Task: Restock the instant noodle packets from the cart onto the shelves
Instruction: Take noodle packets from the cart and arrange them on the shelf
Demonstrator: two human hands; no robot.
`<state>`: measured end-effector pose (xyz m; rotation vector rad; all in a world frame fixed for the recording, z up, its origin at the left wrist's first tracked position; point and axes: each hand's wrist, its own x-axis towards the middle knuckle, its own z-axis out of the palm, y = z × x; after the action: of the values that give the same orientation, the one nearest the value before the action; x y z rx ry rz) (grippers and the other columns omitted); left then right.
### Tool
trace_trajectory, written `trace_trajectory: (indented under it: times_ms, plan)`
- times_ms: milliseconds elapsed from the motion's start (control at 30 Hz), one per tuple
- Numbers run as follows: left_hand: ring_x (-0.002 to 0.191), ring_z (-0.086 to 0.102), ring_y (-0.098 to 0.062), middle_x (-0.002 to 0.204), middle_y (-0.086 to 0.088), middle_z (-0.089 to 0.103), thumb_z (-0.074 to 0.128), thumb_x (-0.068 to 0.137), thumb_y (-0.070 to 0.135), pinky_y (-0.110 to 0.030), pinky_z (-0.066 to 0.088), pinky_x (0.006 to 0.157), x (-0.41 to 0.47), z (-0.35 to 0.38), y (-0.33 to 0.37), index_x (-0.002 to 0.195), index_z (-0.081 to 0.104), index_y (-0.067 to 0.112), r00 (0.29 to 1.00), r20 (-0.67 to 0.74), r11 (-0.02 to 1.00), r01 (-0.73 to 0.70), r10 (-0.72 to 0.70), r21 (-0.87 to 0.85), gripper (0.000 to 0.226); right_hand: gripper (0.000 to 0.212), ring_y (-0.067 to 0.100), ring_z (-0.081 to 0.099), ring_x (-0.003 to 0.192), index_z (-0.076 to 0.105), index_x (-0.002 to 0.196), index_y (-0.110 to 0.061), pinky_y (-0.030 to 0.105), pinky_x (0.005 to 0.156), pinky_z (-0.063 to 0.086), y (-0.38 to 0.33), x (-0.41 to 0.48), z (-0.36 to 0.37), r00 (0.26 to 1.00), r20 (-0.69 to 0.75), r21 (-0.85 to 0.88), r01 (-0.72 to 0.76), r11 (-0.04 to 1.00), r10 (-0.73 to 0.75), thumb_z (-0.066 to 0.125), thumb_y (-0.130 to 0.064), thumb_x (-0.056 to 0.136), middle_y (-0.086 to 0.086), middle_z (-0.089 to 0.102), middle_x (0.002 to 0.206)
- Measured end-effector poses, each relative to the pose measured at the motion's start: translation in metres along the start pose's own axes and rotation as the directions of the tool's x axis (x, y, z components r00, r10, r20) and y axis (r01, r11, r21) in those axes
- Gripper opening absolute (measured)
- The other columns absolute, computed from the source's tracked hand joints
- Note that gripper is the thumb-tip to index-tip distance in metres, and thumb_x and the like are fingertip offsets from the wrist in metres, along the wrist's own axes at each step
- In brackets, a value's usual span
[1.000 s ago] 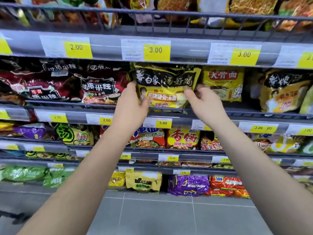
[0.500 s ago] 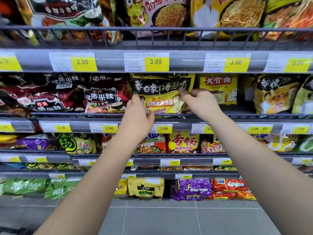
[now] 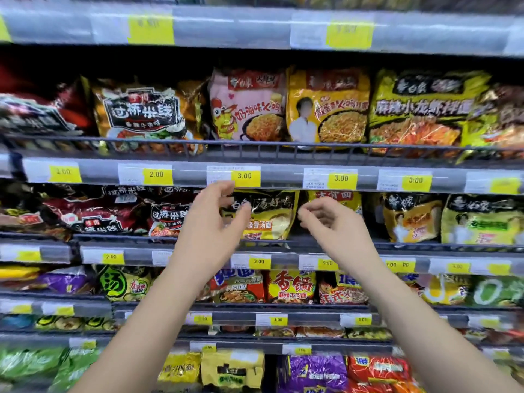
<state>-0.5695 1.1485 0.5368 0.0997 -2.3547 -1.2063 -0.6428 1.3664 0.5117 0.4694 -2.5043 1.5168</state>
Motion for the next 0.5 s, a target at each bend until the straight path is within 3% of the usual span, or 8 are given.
trace_trajectory:
  times_ms: [100, 233, 300, 433, 500]
  plan:
    - [0.107, 0.061, 0.004, 0.134, 0.008, 0.057, 0.062, 0.098, 0.036, -0.006, 0.048, 0.075, 0.010, -0.018, 0.030, 0.141, 0.050, 0.026, 0.997, -0.060, 0.998, -0.052, 0.051, -0.020, 0.046, 0.008, 0.008, 0.070, 0.095, 0.071, 0.100, -0.032, 0.032, 0.084, 0.058, -0.040, -0.006, -0.018, 0.994, 0.029, 0.070, 0.099, 0.993, -0.102, 0.068, -0.038, 0.095, -0.011, 0.075, 0.094]
    - [0.116, 0.055, 0.000, 0.134, 0.009, 0.056, 0.061, 0.099, 0.032, -0.004, 0.043, 0.075, 0.031, -0.037, 0.056, 0.142, 0.049, 0.022, 0.981, -0.127, 0.989, -0.147, 0.148, 0.016, 0.046, 0.008, 0.010, 0.070, 0.101, 0.070, 0.104, -0.032, 0.037, 0.091, 0.057, -0.088, 0.006, -0.037, 0.975, -0.007, 0.106, 0.221, 0.969, -0.222, 0.067, -0.036, 0.097, -0.009, 0.075, 0.100]
    - [0.117, 0.053, -0.002, 0.140, 0.003, 0.055, 0.060, 0.100, 0.030, -0.008, 0.042, 0.083, 0.043, -0.041, 0.065, 0.146, 0.046, 0.018, 0.981, -0.114, 0.987, -0.155, 0.159, 0.041, 0.050, 0.012, 0.011, 0.070, 0.102, 0.068, 0.109, -0.030, 0.038, 0.091, 0.057, -0.107, 0.021, -0.042, 0.963, -0.055, 0.089, 0.268, 0.959, -0.264, 0.065, -0.035, 0.098, -0.009, 0.074, 0.103]
    - [0.138, 0.045, -0.018, 0.155, -0.005, 0.043, 0.057, 0.101, 0.034, -0.034, 0.039, 0.112, 0.070, -0.043, 0.072, 0.156, 0.032, 0.012, 0.991, -0.060, 0.979, -0.111, 0.123, 0.169, 0.065, 0.028, 0.008, 0.063, 0.102, 0.062, 0.129, -0.025, 0.021, 0.086, 0.048, -0.137, 0.054, -0.044, 0.939, -0.043, -0.173, 0.330, 0.928, -0.342, 0.056, -0.033, 0.103, -0.012, 0.067, 0.114]
    - [0.139, 0.044, -0.026, 0.155, -0.011, 0.043, 0.056, 0.100, 0.035, -0.035, 0.037, 0.111, 0.082, -0.041, 0.074, 0.156, 0.032, 0.008, 0.997, -0.030, 0.973, -0.058, 0.067, 0.225, 0.066, 0.038, 0.019, 0.061, 0.112, 0.055, 0.140, -0.017, 0.025, 0.092, 0.042, -0.145, 0.074, -0.039, 0.923, 0.022, -0.354, 0.368, 0.860, -0.385, 0.052, -0.030, 0.104, 0.001, 0.064, 0.125]
